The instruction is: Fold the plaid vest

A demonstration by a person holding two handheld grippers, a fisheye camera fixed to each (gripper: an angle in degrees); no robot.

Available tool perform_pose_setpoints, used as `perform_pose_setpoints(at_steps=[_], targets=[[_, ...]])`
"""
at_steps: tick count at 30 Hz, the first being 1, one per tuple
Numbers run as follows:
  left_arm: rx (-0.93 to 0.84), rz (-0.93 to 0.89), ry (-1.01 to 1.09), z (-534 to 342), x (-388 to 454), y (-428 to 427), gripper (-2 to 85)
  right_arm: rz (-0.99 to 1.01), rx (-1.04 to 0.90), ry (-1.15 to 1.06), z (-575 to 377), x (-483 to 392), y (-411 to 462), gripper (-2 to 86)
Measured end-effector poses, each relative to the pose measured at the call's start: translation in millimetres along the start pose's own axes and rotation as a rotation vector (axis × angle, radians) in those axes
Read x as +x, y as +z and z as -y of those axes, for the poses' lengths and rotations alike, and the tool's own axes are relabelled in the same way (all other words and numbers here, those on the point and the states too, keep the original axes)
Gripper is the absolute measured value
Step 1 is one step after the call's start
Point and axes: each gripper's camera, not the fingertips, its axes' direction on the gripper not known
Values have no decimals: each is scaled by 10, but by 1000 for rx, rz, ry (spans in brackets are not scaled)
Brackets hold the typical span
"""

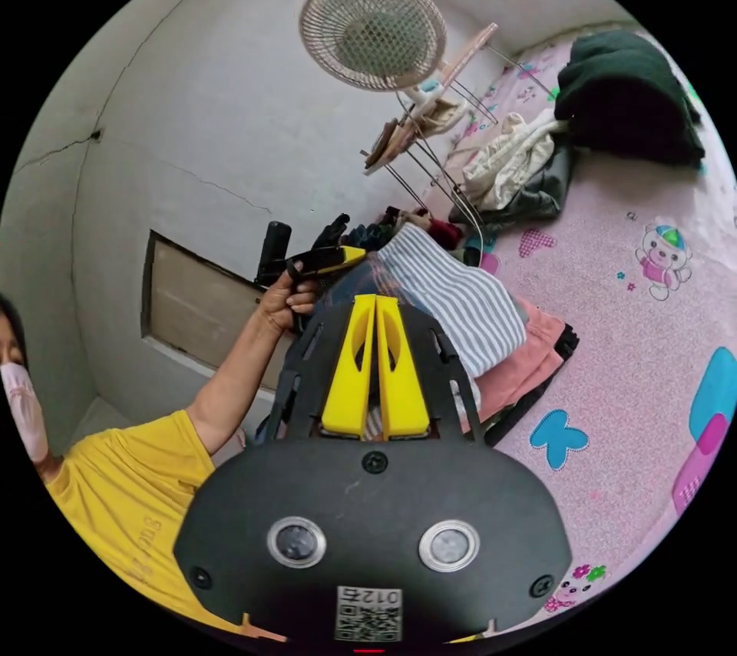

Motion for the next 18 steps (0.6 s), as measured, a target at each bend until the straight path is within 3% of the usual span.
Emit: perform_pose_setpoints(at_steps=[5, 10, 14, 18], targets=[[60, 115, 80, -219, 381, -404, 2, 93, 3, -198, -196, -548, 4, 8], [-121, 327, 102, -451, 487, -137, 1, 65, -137, -133, -402, -400, 419, 7], [-30, 110, -13, -631, 70, -87, 1, 70, -169, -101, -564, -237, 552, 7], [36, 205, 41, -894, 334, -342, 3, 21, -148, -244, -694, -605, 451, 7]])
